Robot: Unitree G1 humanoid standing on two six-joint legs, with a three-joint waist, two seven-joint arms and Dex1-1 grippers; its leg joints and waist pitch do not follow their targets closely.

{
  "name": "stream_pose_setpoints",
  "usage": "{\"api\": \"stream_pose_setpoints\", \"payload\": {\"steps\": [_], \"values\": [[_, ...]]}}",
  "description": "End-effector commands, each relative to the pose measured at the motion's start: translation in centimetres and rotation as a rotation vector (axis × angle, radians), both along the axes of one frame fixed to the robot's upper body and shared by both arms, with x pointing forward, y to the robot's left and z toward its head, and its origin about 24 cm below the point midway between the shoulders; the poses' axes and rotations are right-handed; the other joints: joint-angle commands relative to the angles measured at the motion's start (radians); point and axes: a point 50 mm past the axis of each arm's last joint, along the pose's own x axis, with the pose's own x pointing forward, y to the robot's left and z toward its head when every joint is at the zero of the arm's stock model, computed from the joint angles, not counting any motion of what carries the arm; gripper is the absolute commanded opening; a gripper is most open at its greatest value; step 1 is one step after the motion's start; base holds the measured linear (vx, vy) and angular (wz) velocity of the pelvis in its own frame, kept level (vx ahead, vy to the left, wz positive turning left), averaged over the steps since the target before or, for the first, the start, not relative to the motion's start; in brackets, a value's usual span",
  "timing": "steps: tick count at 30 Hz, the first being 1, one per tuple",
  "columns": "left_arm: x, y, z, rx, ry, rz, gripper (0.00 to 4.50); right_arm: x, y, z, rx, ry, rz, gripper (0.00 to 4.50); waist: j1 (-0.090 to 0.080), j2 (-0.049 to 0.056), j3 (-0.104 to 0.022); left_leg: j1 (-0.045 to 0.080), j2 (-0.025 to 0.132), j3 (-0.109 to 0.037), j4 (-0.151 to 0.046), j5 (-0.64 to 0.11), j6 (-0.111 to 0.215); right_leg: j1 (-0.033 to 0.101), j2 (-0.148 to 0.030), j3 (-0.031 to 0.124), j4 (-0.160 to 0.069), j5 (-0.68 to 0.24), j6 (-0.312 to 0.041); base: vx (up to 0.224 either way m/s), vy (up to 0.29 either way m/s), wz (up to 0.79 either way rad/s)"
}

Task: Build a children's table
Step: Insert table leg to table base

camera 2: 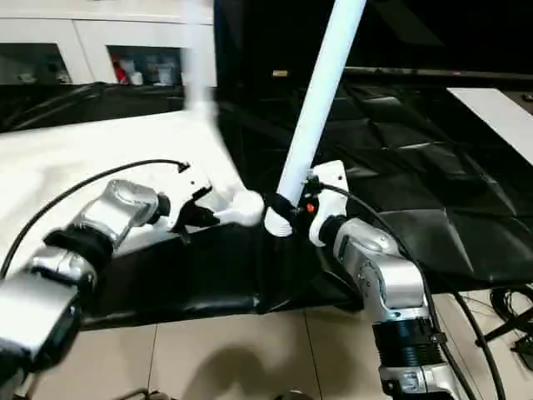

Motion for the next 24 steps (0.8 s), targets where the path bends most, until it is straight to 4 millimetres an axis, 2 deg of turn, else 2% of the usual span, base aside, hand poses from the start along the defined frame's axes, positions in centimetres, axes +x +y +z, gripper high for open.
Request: {"api": "stream_pose_setpoints", "payload": {"steps": [1, 2, 3, 4, 6, 7, 11, 12, 13, 15, 16, 17, 20, 22, 23, 24], "values": [[-0.8, -0.4, -0.9, -0.042, -0.002, -0.045, 0.01, 0.3, 0.3, 0.7, -0.021, -0.088, 0.024, 1.88, 0.014, -0.004, -0.075, 0.008, -0.008, 0.011, -0.066, -0.291, 0.001, 0.045, -0.043, 0.025, -0.088, -0.325, -0.186, 0.000, 0.000, 0.00], [-1.1, -0.6, -1.0, -0.046, -0.042, -0.089, 0.01, 0.3, 0.4, 0.9, -0.027, -0.130, 0.045, 1.88, 0.013, -0.007, -0.074, 0.010, -0.008, 0.015, -0.065, -0.298, 0.005, 0.042, -0.039, 0.026, -0.085, -0.295, -0.195, 0.000, 0.000, 0.00], [-1.3, -0.5, -1.1, -0.035, -0.070, -0.119, 0.00, 0.3, 0.3, 0.9, -0.036, -0.133, 0.054, 1.88, 0.015, -0.009, -0.075, 0.009, -0.009, 0.014, -0.066, -0.294, 0.010, 0.045, -0.039, 0.025, -0.083, -0.286, -0.195, 0.000, 0.000, 0.00], [-1.4, -0.5, -1.2, -0.027, -0.077, -0.124, 0.00, 0.3, 0.2, 0.8, -0.040, -0.123, 0.051, 1.88, 0.016, -0.010, -0.074, 0.007, -0.010, 0.016, -0.066, -0.289, 0.015, 0.047, -0.037, 0.026, -0.083, -0.284, -0.192, 0.000, 0.000, 0.00], [-1.6, -0.5, -1.1, -0.047, -0.107, -0.154, 0.00, 0.5, 0.0, 0.9, -0.005, -0.110, 0.039, 1.88, 0.020, -0.008, -0.075, 0.010, -0.011, 0.019, -0.066, -0.274, 0.025, 0.046, -0.038, 0.027, -0.084, -0.296, -0.183, 0.000, 0.000, 0.00], [-1.7, -0.5, -1.1, -0.046, -0.111, -0.159, 0.00, 0.5, 0.0, 0.9, 0.000, -0.108, 0.038, 1.88, 0.023, -0.011, -0.076, 0.010, -0.011, 0.022, -0.065, -0.252, 0.029, 0.045, -0.038, 0.029, -0.083, -0.294, -0.178, 0.000, 0.000, 0.00], [-2.4, 0.1, -0.9, -0.057, -0.137, -0.212, 0.00, 0.5, 0.2, 0.8, 0.069, -0.065, 0.072, 1.88, 0.024, -0.010, -0.076, 0.002, -0.008, 0.018, -0.071, -0.238, 0.025, 0.048, -0.041, 0.025, -0.080, -0.331, -0.155, 0.000, 0.000, 0.00], [-2.4, 0.1, -1.0, -0.056, -0.134, -0.214, 0.00, 0.5, 0.2, 0.7, 0.066, -0.063, 0.082, 1.88, 0.023, -0.007, -0.074, 0.005, -0.009, 0.020, -0.070, -0.245, 0.021, 0.043, -0.039, 0.026, -0.085, -0.347, -0.150, 0.000, 0.000, 0.00], [-2.5, 0.2, -1.0, -0.054, -0.131, -0.215, 0.00, 0.5, 0.3, 0.6, 0.063, -0.060, 0.094, 1.88, 0.024, -0.006, -0.077, 0.007, -0.008, 0.019, -0.069, -0.247, 0.018, 0.044, -0.042, 0.027, -0.083, -0.342, -0.153, 0.000, 0.000, 0.00], [-2.9, 0.3, -1.0, -0.066, -0.117, -0.236, 0.00, 0.5, 0.9, -0.1, 0.040, -0.031, 0.168, 1.88, 0.021, -0.014, -0.077, 0.002, -0.007, 0.019, -0.070, -0.238, 0.019, 0.047, -0.042, 0.025, -0.079, -0.324, -0.162, 0.000, 0.000, 0.00], [-2.9, 0.3, -0.9, -0.072, -0.118, -0.239, 0.00, 0.6, 1.0, -0.2, 0.032, -0.027, 0.178, 1.88, 0.019, -0.009, -0.074, 0.003, -0.007, 0.021, -0.070, -0.243, 0.020, 0.042, -0.041, 0.026, -0.081, -0.330, -0.163, 0.000, 0.000, 0.00], [-3.1, 0.1, -0.8, -0.087, -0.113, -0.252, 0.00, 0.8, 1.2, -0.3, 0.025, -0.023, 0.185, 1.88, 0.020, -0.013, -0.077, 0.007, -0.007, 0.022, -0.067, -0.243, 0.021, 0.041, -0.043, 0.028, -0.079, -0.325, -0.167, 0.000, 0.000, 0.00], [-3.4, -0.2, -0.6, -0.112, -0.113, -0.276, 0.00, 1.7, 1.7, -0.4, 0.010, -0.024, 0.193, 1.88, 0.019, -0.012, -0.077, 0.002, -0.007, 0.022, -0.068, -0.227, 0.021, 0.041, -0.042, 0.027, -0.075, -0.306, -0.172, 0.000, 0.000, 0.00], [-3.5, -0.3, -0.6, -0.116, -0.116, -0.284, 0.00, 1.9, 1.9, -0.3, 0.012, -0.028, 0.197, 1.88, 0.018, -0.023, -0.076, 0.003, -0.007, 0.025, -0.067, -0.220, 0.026, 0.041, -0.042, 0.027, -0.076, -0.308, -0.170, 0.000, 0.000, 0.00], [-3.6, -0.3, -0.6, -0.107, -0.132, -0.295, 0.00, 2.3, 2.2, 0.0, 0.016, -0.036, 0.206, 1.88, 0.019, -0.017, -0.076, 0.004, -0.006, 0.025, -0.067, -0.217, 0.030, 0.039, -0.044, 0.027, -0.074, -0.304, -0.171, 0.000, 0.000, 0.00], [-3.6, -0.4, -0.5, -0.097, -0.144, -0.297, 0.00, 2.5, 2.4, 0.3, 0.021, -0.041, 0.213, 1.88, 0.019, -0.017, -0.077, 0.003, -0.006, 0.025, -0.067, -0.217, 0.030, 0.039, -0.044, 0.027, -0.073, -0.300, -0.172, 0.000, 0.000, 0.00]]}}
